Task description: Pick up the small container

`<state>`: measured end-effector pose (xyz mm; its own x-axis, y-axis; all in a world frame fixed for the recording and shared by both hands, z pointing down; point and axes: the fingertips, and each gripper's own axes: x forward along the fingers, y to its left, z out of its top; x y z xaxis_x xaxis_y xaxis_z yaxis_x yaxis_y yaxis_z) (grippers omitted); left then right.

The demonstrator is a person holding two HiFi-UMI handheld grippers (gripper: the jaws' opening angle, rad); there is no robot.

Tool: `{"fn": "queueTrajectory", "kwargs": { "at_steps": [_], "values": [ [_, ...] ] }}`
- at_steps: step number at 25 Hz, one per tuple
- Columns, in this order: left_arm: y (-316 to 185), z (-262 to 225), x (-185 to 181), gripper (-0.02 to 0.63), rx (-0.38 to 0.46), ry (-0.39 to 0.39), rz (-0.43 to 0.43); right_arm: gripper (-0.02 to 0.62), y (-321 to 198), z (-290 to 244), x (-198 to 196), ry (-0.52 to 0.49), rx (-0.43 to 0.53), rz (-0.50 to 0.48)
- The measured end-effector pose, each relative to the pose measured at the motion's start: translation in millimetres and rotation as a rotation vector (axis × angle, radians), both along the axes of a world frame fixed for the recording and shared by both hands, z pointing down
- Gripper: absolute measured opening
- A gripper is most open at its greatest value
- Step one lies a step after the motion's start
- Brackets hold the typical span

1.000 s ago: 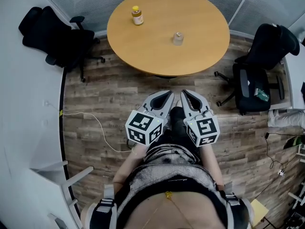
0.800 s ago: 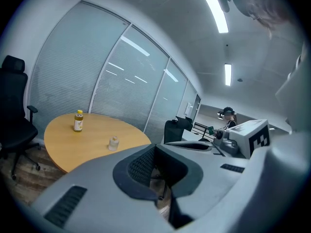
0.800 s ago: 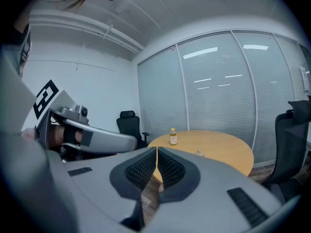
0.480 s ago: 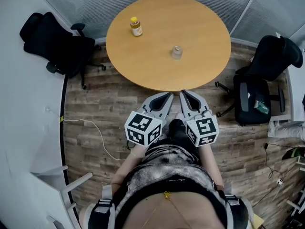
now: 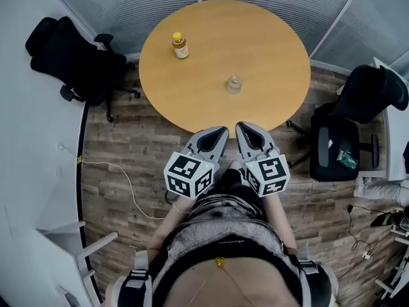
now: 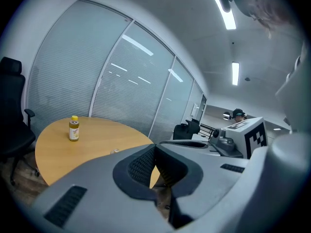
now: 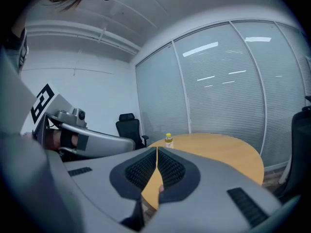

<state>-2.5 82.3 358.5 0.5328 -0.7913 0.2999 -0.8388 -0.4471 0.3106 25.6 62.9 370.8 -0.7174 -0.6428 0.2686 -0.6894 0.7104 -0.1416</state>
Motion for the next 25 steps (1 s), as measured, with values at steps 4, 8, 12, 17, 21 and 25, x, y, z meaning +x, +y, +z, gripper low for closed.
{"fn": "queueTrajectory", "kwargs": {
  "at_steps": [4, 8, 12, 17, 21, 25],
  "values": [
    [-13.1, -1.1, -0.3, 0.018, 0.002, -0.003, -0.026, 0.023, -14.5, -0.4, -1.9, -0.004, -0.002, -0.032],
    [-25.2, -0.3, -2.9, 0.017, -0.004, -0.024, -0.06, 0.023, -28.8, -1.7, -5.4, -0.022, -0.009, -0.063],
    [-35.0, 2.5, -3.0, 0.018, -0.012, -0.033, -0.099, 0.023, -41.2, -2.6, -6.1, -0.018, 0.004, -0.1],
    [-48.3, 2.6, -4.6, 0.018, -0.01, -0.028, -0.143, 0.023, -55.7, -2.4, -7.6, -0.002, 0.015, -0.126],
    [-60.3, 2.9, 2.6, 0.018, -0.011, -0.036, -0.15, 0.023, -66.7, -3.0, -1.8, -0.001, 0.016, -0.138],
    [-69.6, 7.4, 10.3, 0.018, -0.024, -0.044, -0.161, 0.023, -76.2, 1.1, 4.3, -0.004, 0.005, -0.153]
  ]
}}
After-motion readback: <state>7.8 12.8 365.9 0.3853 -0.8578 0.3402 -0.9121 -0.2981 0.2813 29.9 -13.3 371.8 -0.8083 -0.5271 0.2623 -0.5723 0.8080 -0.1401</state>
